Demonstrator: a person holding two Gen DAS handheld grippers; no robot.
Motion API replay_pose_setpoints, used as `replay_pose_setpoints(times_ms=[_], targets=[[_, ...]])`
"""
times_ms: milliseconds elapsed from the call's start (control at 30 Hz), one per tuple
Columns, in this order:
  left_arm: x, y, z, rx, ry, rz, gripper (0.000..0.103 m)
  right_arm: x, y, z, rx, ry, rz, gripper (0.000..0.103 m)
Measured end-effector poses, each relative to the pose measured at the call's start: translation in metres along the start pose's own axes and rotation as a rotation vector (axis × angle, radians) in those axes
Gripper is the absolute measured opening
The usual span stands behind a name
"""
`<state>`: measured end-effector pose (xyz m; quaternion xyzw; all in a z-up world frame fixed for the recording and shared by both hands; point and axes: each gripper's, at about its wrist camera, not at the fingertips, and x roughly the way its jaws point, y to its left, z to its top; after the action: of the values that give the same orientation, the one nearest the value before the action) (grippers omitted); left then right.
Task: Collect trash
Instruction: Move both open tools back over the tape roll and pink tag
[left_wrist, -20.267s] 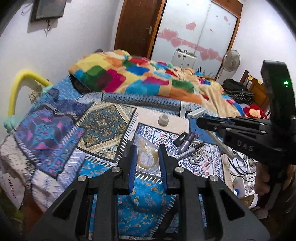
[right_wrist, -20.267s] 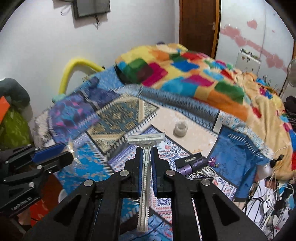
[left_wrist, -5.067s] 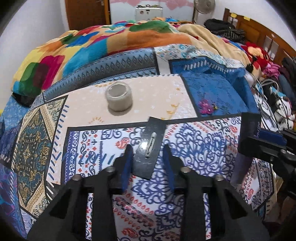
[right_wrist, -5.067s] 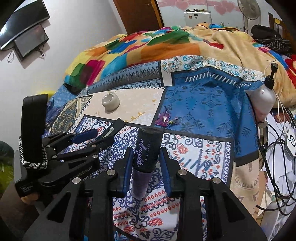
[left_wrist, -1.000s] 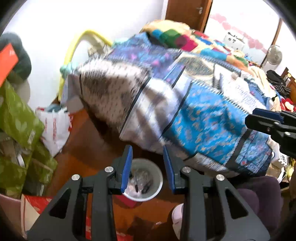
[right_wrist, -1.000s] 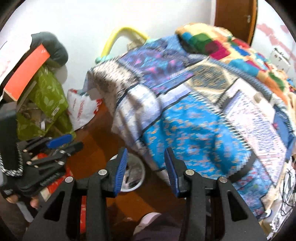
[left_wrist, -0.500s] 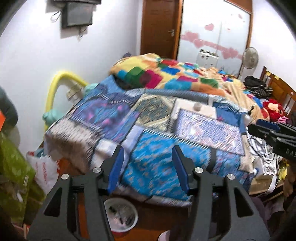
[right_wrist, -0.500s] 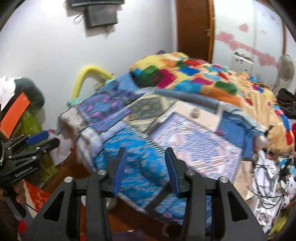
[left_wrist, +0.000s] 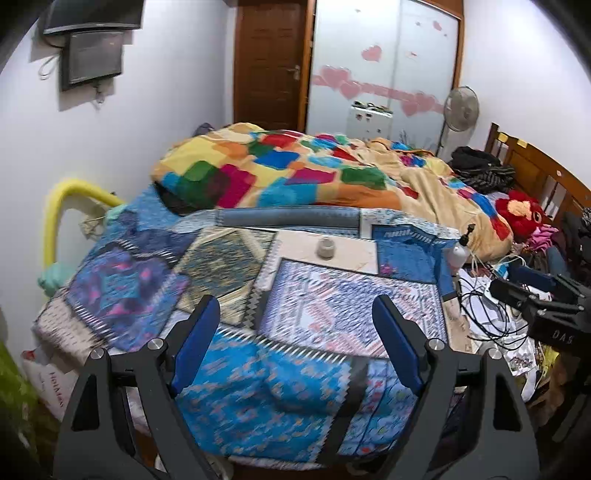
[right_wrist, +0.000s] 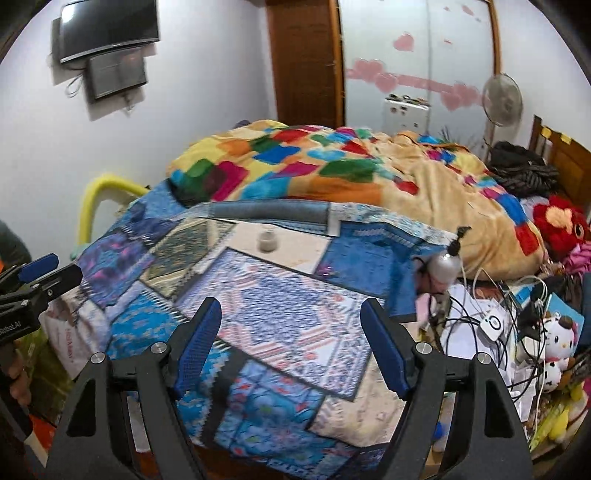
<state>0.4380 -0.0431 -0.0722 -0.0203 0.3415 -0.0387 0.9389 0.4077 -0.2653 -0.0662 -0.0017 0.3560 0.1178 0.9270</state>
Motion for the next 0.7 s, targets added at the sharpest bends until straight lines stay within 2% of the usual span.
replay_pose_setpoints(times_ms=[300, 433, 633, 700], targets=[[0.098, -0.031, 0.024, 0.033, 0.072, -0.065, 0.084, 0.053, -0.041, 0.005, 0.057, 0.043, -0.041, 0.075], [0.146, -0.038, 0.032, 0.039, 0.095, -0.07, 0.084, 0.089, -0.053, 0.006, 0.075, 0.067, -0.034, 0.075], [0.215, -0.042, 0.039, 0.046, 0.127, -0.116, 0.084, 0.152, -0.066, 0.003, 0.102, 0.104, -0.014, 0.074], [0.238, -0.042, 0.041, 0.06, 0.147, -0.12, 0.084, 0.169, -0.066, 0.005, 0.107, 0.111, -0.006, 0.071]])
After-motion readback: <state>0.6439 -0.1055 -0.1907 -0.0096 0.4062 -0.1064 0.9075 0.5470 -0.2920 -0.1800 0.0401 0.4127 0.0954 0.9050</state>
